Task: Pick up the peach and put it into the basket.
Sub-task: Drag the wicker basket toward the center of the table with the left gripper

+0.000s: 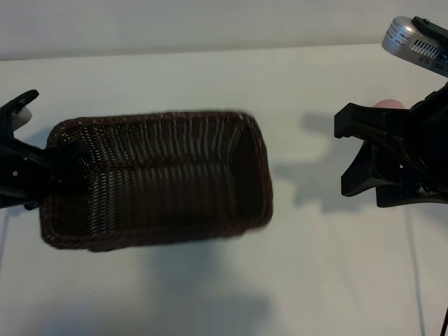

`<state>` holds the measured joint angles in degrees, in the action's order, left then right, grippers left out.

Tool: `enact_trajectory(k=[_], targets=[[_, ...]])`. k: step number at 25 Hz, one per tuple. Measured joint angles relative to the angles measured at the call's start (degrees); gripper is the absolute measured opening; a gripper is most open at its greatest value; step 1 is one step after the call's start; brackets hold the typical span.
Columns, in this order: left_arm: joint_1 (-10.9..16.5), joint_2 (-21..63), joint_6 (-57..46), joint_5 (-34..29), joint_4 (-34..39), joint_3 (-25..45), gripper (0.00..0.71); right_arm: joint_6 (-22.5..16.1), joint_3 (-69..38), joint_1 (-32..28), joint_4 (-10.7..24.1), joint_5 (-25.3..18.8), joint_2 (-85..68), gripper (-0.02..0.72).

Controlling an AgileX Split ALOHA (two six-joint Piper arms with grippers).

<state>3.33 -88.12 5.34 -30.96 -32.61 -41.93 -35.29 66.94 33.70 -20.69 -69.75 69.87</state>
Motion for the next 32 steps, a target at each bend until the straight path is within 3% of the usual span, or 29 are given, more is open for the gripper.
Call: enact_trajectory(k=[3,15,25,29,32], targets=[[-0.1,0.0,1.7,0.3,-3.8,0.0,0.122,0.0,0.0,0.0,0.0,0.0,0.0,0.393],[0.0,0.0,7.2,-0.6,-7.0,-0.1,0.122,0.0,0.0,0.0,0.0,0.0,0.0,0.393],[-0.1,-1.4,7.1,-9.2,-3.9,-11.5,0.122,0.0,0.0,0.0,0.0,0.0,0.0,0.393],[-2.3,-5.0,6.5,-10.9,-1.7,-14.5,0.12,0.0,0.0,0.0,0.0,0.0,0.0,0.393],[-5.9,-7.7,5.2,-10.9,-0.6,-16.3,0.12,0.0,0.0,0.0,0.0,0.0,0.0,0.393]])
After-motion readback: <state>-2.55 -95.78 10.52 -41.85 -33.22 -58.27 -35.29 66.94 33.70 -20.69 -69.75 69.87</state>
